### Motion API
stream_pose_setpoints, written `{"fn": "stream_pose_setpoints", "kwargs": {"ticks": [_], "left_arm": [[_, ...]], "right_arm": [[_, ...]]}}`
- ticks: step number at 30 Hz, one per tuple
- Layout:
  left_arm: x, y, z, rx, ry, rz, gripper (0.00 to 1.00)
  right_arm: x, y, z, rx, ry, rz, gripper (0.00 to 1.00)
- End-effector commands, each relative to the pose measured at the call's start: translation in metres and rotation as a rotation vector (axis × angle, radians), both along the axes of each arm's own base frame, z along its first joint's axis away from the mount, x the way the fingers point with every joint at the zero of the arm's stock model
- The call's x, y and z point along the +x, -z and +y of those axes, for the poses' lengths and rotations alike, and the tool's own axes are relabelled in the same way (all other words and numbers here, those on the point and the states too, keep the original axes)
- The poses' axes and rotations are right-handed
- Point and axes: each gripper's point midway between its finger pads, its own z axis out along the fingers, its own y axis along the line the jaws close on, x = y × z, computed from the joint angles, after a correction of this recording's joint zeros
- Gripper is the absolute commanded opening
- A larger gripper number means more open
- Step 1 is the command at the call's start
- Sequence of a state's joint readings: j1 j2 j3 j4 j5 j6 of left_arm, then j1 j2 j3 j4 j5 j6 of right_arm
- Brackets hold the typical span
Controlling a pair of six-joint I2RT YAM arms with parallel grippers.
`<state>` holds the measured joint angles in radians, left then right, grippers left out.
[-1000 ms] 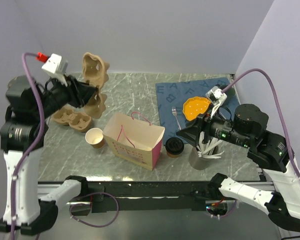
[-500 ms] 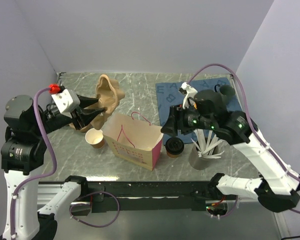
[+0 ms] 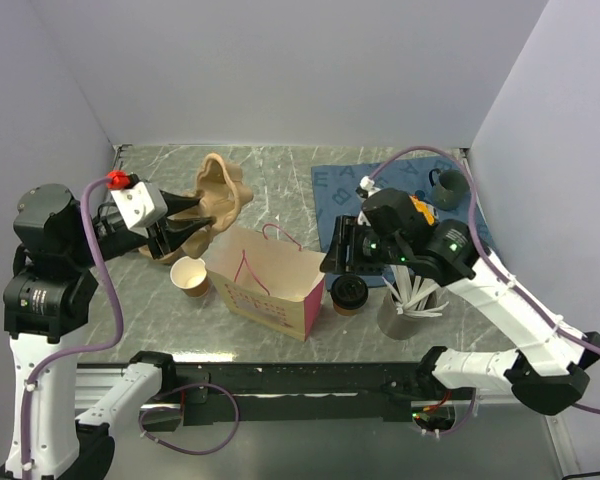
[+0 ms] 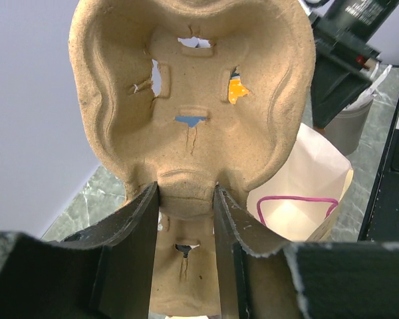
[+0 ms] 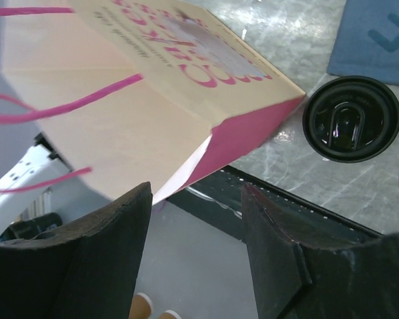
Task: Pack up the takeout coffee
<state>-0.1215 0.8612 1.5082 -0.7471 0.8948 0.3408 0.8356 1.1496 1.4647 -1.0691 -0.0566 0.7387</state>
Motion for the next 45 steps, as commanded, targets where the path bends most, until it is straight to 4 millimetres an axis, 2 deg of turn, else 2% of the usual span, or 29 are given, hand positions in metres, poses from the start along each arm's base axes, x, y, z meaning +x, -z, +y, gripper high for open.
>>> {"fn": "stream_pose_setpoints", "kwargs": {"ticks": [1,5,8,9,12,13,16,20,24,27,34,36,43,45], "left_arm": [[-0.012,0.001,-0.003,0.005,0.045,-0.029,0.29],[-0.014,0.010,-0.003,-0.016,0.035,-0.020,0.30],[-0.012,0.022,-0.001,0.010,0.025,0.030,0.29],[-0.009,0.026,0.000,0.034,0.024,0.033,0.29],[-0.011,0.031,0.003,0.063,0.015,0.070,0.29],[-0.012,0.027,0.004,0.068,0.008,0.055,0.29],[-0.015,0.023,0.004,0.071,0.009,0.051,0.29],[-0.019,0.021,-0.001,0.048,0.044,0.068,0.28],[-0.026,0.020,-0.004,0.026,0.072,0.089,0.30],[-0.030,0.018,-0.005,0.017,0.079,0.092,0.31],[-0.028,0.022,-0.002,0.024,0.049,0.098,0.32],[-0.027,0.023,-0.001,0.028,0.047,0.096,0.32],[-0.023,0.021,0.000,0.036,0.034,0.080,0.32],[-0.022,0.022,0.000,0.038,0.033,0.083,0.32]], "right_arm": [[0.010,0.003,0.011,-0.003,-0.023,-0.040,0.63],[0.012,0.007,0.018,-0.015,-0.032,-0.012,0.58],[0.017,0.007,0.019,-0.025,-0.039,-0.037,0.37],[0.020,0.007,0.019,-0.039,-0.065,-0.062,0.24],[0.026,-0.002,0.022,-0.078,-0.153,-0.125,0.12],[0.028,-0.002,0.021,-0.100,-0.165,-0.132,0.10],[0.032,-0.010,0.033,-0.109,-0.298,-0.170,0.09],[0.035,-0.008,0.037,-0.135,-0.369,-0.179,0.12],[0.046,-0.002,0.034,-0.142,-0.329,-0.119,0.15],[0.053,0.001,0.034,-0.134,-0.301,-0.066,0.14],[0.050,0.006,0.028,-0.128,-0.254,0.112,0.04],[0.046,0.006,0.027,-0.126,-0.249,0.144,0.05],[0.056,0.010,0.019,-0.177,-0.193,0.207,0.12],[0.061,0.009,0.017,-0.175,-0.174,0.214,0.18]]}}
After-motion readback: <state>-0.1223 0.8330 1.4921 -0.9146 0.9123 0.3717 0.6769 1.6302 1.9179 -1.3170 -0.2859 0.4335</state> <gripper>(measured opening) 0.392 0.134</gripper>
